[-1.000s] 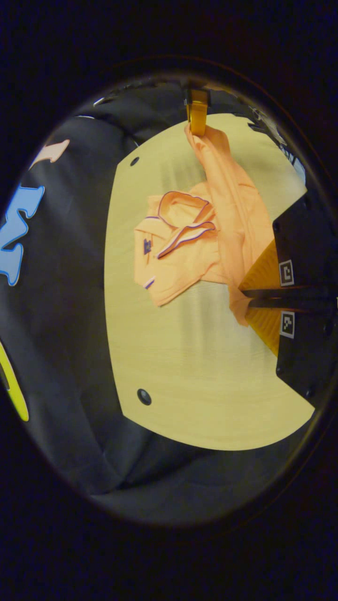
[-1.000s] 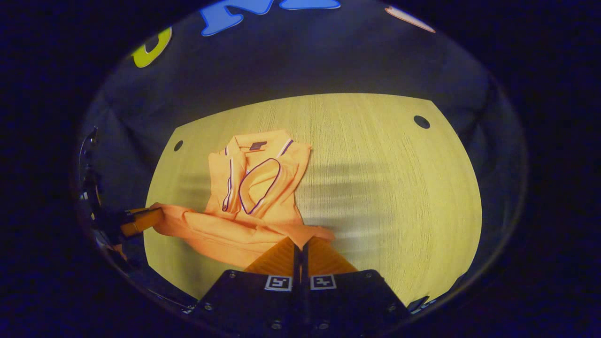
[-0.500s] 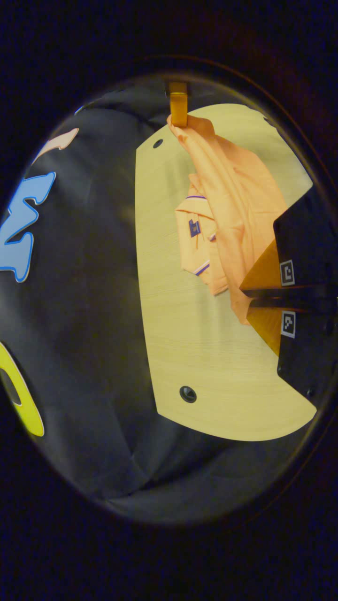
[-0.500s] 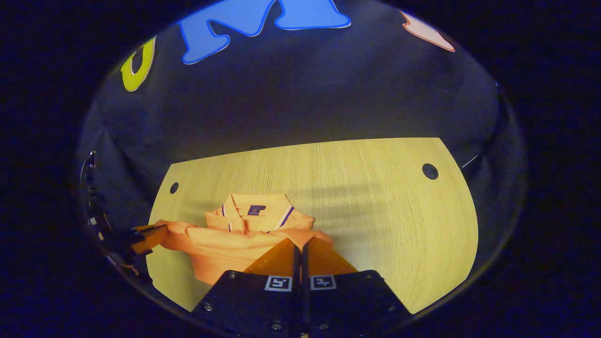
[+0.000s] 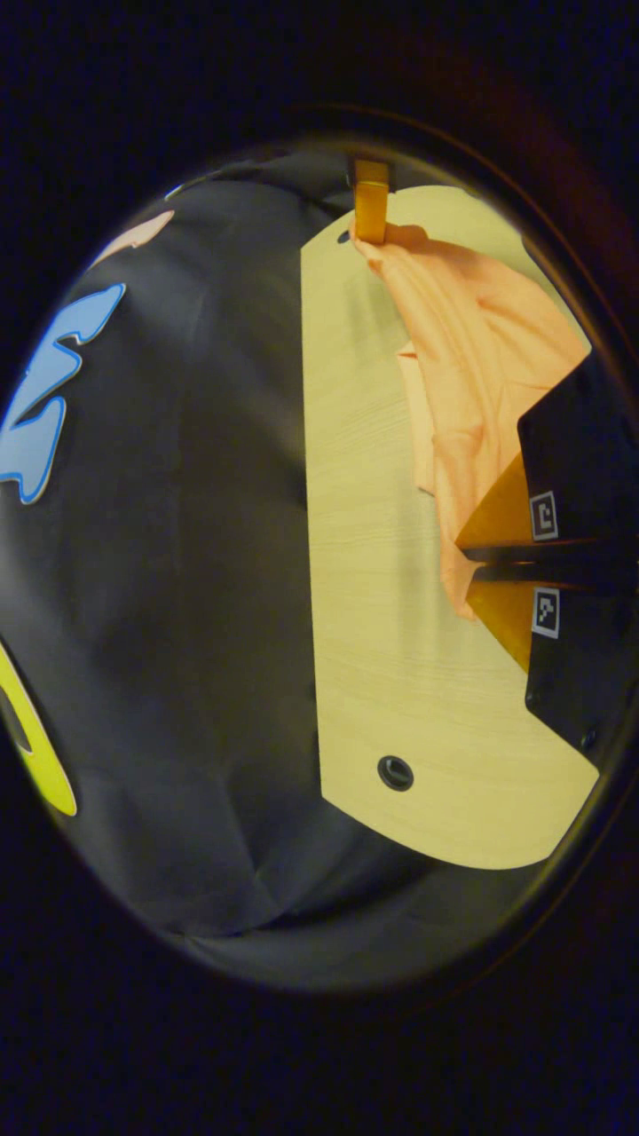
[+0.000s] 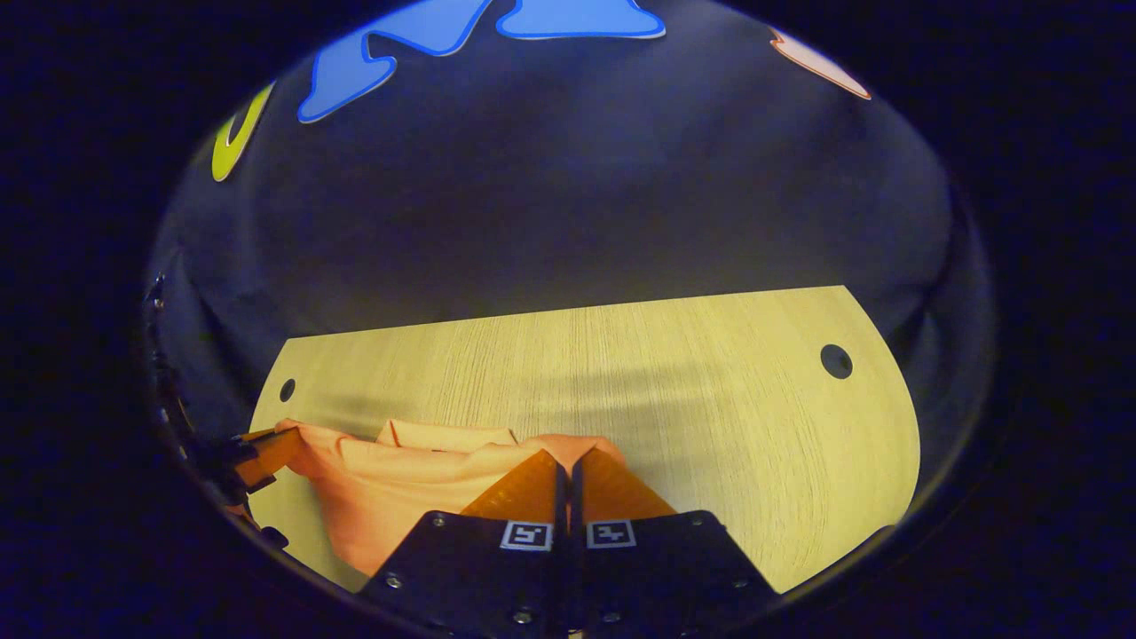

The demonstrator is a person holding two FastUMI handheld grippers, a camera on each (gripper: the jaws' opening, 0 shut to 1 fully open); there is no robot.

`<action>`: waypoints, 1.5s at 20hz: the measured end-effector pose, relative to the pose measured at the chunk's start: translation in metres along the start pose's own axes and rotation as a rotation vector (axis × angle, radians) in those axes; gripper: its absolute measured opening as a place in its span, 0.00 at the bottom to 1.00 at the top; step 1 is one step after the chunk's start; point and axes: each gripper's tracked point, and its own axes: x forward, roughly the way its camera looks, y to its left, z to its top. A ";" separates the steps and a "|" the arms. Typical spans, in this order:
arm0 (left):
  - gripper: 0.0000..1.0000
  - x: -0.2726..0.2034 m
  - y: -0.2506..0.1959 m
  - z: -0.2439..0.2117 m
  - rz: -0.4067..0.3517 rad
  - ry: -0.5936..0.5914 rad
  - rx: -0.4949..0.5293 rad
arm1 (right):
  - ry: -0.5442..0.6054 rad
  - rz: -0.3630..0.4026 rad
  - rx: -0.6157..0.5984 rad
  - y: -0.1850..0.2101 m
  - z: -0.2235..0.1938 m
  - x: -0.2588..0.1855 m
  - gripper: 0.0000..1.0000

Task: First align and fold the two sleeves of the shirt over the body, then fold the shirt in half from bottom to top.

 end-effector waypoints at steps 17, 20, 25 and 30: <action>0.05 0.061 0.000 -0.022 0.038 0.002 -0.027 | 0.012 -0.036 -0.075 -0.001 -0.021 0.070 0.01; 0.14 0.052 -0.004 -0.016 -0.014 0.012 -0.052 | 0.013 -0.025 -0.078 -0.002 -0.021 0.065 0.06; 0.75 0.025 -0.017 -0.007 -0.059 -0.013 -0.054 | 0.012 -0.001 -0.073 0.005 -0.026 0.046 0.51; 0.70 -0.033 -0.029 0.013 -0.071 -0.068 -0.042 | -0.037 0.011 -0.052 0.010 -0.016 -0.007 0.55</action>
